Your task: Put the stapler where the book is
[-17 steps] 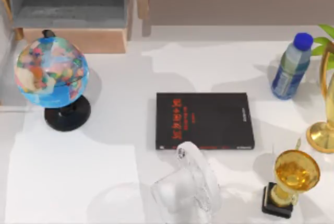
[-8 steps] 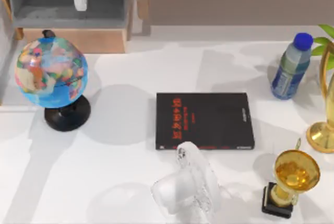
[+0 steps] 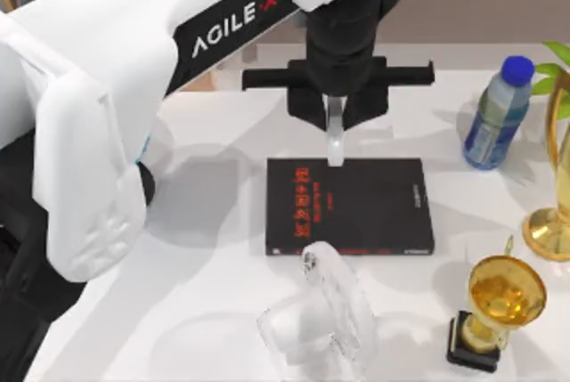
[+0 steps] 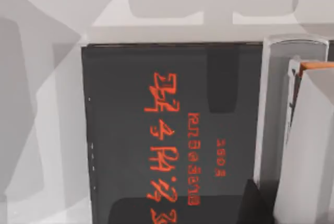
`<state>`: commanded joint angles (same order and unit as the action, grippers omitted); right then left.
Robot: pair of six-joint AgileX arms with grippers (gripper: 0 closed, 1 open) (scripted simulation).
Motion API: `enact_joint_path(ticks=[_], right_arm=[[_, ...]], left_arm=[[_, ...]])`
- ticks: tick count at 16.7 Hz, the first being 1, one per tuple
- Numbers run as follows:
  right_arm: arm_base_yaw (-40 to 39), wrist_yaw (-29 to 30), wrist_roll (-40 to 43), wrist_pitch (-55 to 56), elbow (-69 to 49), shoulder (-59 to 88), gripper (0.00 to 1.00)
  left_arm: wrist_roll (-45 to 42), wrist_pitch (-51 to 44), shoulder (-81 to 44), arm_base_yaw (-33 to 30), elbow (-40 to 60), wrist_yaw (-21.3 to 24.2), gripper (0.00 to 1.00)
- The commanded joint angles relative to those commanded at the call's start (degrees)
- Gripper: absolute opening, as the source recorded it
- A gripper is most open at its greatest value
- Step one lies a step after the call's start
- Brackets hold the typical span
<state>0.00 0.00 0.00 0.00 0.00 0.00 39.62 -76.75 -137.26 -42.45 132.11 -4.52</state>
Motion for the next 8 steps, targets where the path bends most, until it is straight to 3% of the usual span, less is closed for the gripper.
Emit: enact_joint_path(ticks=[8], right_arm=[[0.00,0.00,0.00,0.00,0.00,0.00,1.00]], left_arm=[[3.82,0.45,-3.26,-3.27,-1.58,0.77,0.00]])
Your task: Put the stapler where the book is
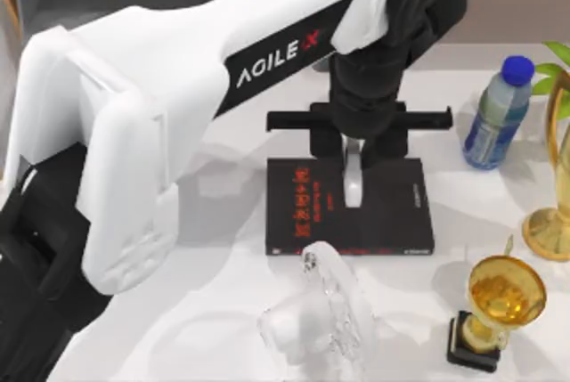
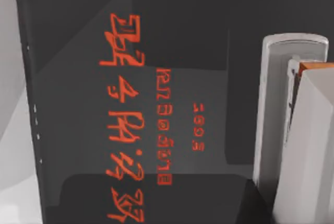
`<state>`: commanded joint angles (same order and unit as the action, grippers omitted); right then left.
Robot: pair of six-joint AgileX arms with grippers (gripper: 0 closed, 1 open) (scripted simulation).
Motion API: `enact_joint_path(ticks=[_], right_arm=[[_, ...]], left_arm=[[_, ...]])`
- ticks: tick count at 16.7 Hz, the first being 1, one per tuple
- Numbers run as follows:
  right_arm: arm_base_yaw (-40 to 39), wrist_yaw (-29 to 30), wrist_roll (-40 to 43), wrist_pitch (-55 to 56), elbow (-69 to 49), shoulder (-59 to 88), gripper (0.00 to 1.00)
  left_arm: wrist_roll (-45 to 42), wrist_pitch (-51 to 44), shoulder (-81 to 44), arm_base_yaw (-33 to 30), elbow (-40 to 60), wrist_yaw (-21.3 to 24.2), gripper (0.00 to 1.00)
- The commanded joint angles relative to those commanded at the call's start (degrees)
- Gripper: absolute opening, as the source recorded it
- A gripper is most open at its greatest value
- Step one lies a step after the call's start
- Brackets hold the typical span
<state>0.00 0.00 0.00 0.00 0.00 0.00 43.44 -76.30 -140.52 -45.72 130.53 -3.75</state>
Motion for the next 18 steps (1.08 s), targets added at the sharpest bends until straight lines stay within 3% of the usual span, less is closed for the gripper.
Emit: enact_joint_path(ticks=[11,18], right_arm=[[0.00,0.00,0.00,0.00,0.00,0.00,1.00],[0.00,0.00,0.00,0.00,0.00,0.00,1.00]], left_arm=[[-0.25,6.47,-0.40,0.24,-6.05,0.02,0.00],[-0.25,6.47,-0.40,0.24,-6.05,0.02,0.53]])
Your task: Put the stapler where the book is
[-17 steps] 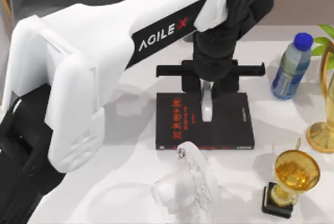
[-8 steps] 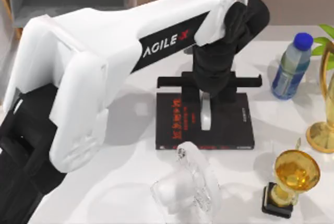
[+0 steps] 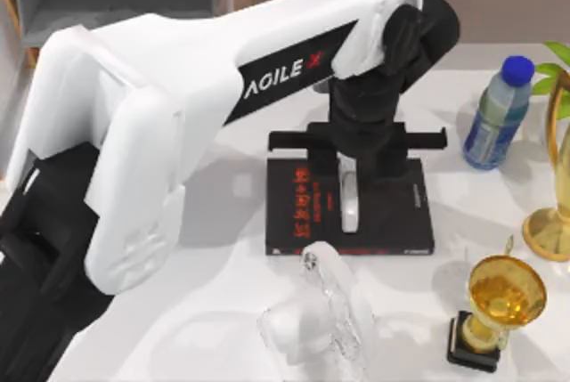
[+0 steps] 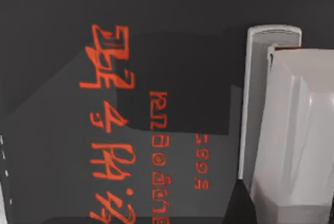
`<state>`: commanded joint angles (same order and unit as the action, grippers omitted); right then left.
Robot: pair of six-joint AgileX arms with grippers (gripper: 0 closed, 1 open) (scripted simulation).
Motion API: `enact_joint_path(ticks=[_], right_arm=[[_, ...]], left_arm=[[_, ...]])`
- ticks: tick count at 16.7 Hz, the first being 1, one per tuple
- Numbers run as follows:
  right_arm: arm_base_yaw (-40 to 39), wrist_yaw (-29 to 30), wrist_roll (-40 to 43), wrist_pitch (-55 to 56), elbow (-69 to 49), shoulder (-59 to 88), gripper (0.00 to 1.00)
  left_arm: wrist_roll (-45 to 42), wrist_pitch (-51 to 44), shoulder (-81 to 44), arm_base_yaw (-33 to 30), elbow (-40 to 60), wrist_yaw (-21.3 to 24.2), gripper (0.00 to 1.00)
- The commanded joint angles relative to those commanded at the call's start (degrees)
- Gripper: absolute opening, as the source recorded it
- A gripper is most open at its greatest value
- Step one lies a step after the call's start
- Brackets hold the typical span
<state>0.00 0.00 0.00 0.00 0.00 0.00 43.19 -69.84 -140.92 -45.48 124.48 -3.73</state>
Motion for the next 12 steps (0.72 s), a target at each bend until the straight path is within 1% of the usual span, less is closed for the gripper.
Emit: enact_joint_path(ticks=[6,7,12], right_arm=[[0.00,0.00,0.00,0.00,0.00,0.00,1.00],[0.00,0.00,0.00,0.00,0.00,0.00,1.00],[0.00,0.00,0.00,0.00,0.00,0.00,1.00]], left_arm=[[0.00,0.00,0.00,0.00,0.00,0.00,0.98],[0.00,0.00,0.00,0.00,0.00,0.00,1.00],[0.00,0.00,0.00,0.00,0.00,0.00,1.00]])
